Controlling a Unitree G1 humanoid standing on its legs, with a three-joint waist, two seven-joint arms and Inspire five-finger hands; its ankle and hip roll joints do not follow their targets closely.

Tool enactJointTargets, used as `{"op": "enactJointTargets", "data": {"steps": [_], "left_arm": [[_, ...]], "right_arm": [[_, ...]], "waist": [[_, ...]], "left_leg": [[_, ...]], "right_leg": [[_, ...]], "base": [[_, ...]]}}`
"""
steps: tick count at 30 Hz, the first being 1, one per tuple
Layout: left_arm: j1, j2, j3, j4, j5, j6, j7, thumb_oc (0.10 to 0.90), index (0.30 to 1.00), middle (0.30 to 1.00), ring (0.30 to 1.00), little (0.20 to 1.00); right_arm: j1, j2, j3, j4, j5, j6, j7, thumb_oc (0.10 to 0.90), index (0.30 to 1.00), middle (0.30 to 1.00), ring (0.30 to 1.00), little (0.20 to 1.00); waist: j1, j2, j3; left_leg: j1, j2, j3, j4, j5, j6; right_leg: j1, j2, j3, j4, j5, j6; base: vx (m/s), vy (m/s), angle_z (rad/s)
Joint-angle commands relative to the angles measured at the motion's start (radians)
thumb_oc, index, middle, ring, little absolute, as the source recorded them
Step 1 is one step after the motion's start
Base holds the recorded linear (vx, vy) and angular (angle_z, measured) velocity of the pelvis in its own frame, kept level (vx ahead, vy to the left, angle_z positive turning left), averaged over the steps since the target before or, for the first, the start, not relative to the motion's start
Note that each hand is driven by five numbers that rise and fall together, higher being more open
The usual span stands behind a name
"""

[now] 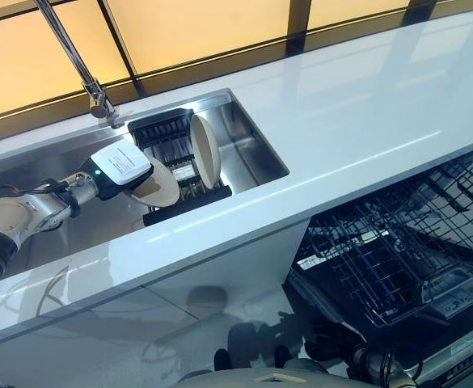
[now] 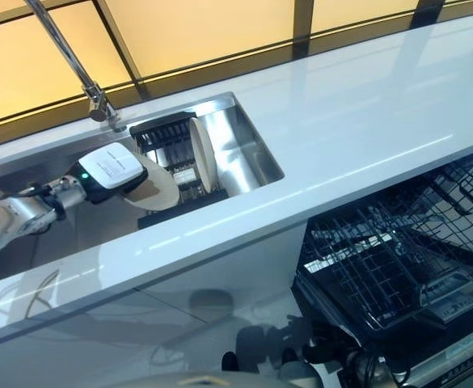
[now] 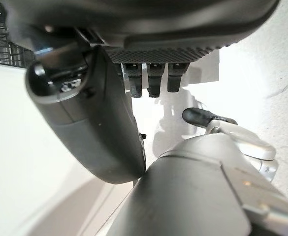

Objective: Pick up plates and place into dishwasher.

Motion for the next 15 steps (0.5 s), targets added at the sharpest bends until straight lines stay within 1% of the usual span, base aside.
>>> {"op": "enactJointTargets", "data": {"steps": [1,5,6,7,9,12,13,15], "left_arm": [[-0.148,0.015,0.08,0.103,-0.059,0.117,0.07,0.1,0.3,0.3,0.3,0.2],[-0.15,0.003,0.086,0.107,-0.091,0.121,0.119,0.1,0.3,0.3,0.3,0.2],[-0.145,-0.005,0.096,0.109,-0.105,0.124,0.137,0.1,0.3,0.3,0.3,0.2],[-0.136,-0.02,0.114,0.108,-0.138,0.147,0.156,0.1,0.3,0.3,0.3,0.2],[-0.124,-0.033,0.143,0.116,-0.191,0.157,0.19,0.1,0.3,0.3,0.3,0.2],[-0.115,-0.038,0.158,0.119,-0.222,0.161,0.212,0.1,0.3,0.3,0.3,0.2],[-0.095,-0.048,0.184,0.121,-0.262,0.166,0.242,0.1,0.3,0.3,0.3,0.2],[-0.058,-0.078,0.241,0.129,-0.297,0.17,0.292,0.1,0.3,0.3,0.3,0.2]], "right_arm": [[0.028,-0.032,0.011,-0.003,0.008,-0.027,0.02,0.8,0.9,0.9,0.9,0.9],[0.027,-0.03,0.014,-0.005,0.012,-0.029,0.023,0.8,0.9,0.9,0.9,0.9],[0.027,-0.03,0.014,-0.005,0.01,-0.029,0.025,0.8,0.9,0.9,0.9,0.9],[0.03,-0.027,0.014,-0.005,0.008,-0.031,0.025,0.8,0.9,0.9,0.9,0.9],[0.032,-0.027,0.014,-0.005,0.008,-0.033,0.027,0.8,0.9,0.9,0.9,0.9],[0.034,-0.026,0.015,-0.009,0.01,-0.03,0.026,0.8,0.9,0.9,0.9,0.9],[0.036,-0.025,0.015,-0.014,0.009,-0.027,0.027,0.8,0.9,0.9,0.9,0.9],[0.043,-0.017,0.017,-0.019,0.008,-0.029,0.023,0.8,0.9,0.9,0.9,0.9]], "waist": [[-0.003,0.015,0.007],[-0.003,0.013,0.005],[-0.003,0.011,0.004],[-0.003,0.01,0.002],[-0.003,0.007,-0.001],[-0.002,0.006,-0.002],[-0.001,0.003,-0.003],[0.002,-0.003,-0.004]], "left_leg": [[0.032,-0.083,0.052,0.007,-0.182,0.081],[0.035,-0.082,0.052,0.007,-0.183,0.079],[0.037,-0.081,0.051,0.007,-0.184,0.078],[0.038,-0.081,0.05,0.007,-0.184,0.076],[0.041,-0.081,0.048,0.007,-0.184,0.075],[0.042,-0.081,0.046,0.007,-0.185,0.074],[0.044,-0.081,0.045,0.007,-0.184,0.074],[0.047,-0.08,0.042,0.007,-0.186,0.073]], "right_leg": [[-0.016,0.062,0.042,0.006,-0.043,0.047],[-0.011,0.061,0.039,0.006,-0.045,0.046],[-0.009,0.061,0.039,0.006,-0.046,0.046],[-0.006,0.061,0.039,0.006,-0.048,0.046],[-0.003,0.062,0.038,0.006,-0.051,0.045],[-0.001,0.062,0.038,0.006,-0.052,0.043],[0.002,0.062,0.038,0.006,-0.054,0.042],[0.006,0.063,0.036,0.006,-0.057,0.039]], "base": [[0.0,0.0,0.0],[0.0,0.0,0.0],[0.0,0.0,0.0],[0.0,0.0,0.0],[0.0,0.0,0.0],[0.0,0.0,0.0],[-0.01,-0.04,0.01],[-0.01,-0.046,0.01]]}}
